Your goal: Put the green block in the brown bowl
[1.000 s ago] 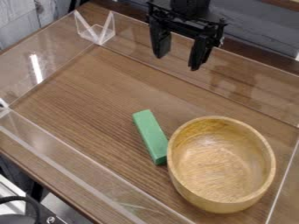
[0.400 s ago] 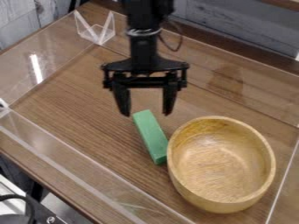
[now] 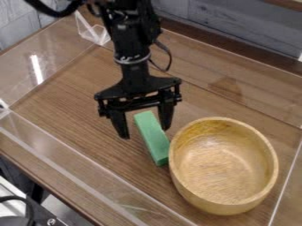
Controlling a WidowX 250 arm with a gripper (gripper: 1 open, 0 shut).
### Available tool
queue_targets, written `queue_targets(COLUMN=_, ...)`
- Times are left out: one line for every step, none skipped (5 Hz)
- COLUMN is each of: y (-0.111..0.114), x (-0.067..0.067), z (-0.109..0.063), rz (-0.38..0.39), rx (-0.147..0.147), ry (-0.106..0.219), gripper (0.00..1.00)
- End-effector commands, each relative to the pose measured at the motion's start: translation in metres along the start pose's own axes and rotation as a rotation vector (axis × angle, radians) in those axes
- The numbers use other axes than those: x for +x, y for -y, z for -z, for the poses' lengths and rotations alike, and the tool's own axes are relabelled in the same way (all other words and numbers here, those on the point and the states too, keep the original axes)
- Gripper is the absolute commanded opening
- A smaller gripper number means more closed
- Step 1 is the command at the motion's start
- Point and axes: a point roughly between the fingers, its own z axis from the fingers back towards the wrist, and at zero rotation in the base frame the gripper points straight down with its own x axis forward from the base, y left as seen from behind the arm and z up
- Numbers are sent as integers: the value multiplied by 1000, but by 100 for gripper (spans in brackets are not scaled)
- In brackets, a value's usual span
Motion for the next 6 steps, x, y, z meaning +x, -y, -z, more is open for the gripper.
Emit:
queue_targets(y=8, x=0, z=-5, rz=-15, rx=-48, ry=46, gripper=100)
queue_targets(y=12, x=-1, z=-1, rz=-32, rx=-62, ry=51, gripper=100)
queue_targets(y=15, x=-1, z=0, rz=-37, rx=-71, ry=58, gripper=100)
queue_targets(y=17, x=1, z=2, rz=-42, rx=-77, ry=63, gripper=100)
queue_targets(y=18, x=2, z=4, rz=-47, rx=-80, ry=67, gripper=100)
queue_targets(y=20, x=2, z=6, rz=-52, rx=-83, ry=70, gripper=100)
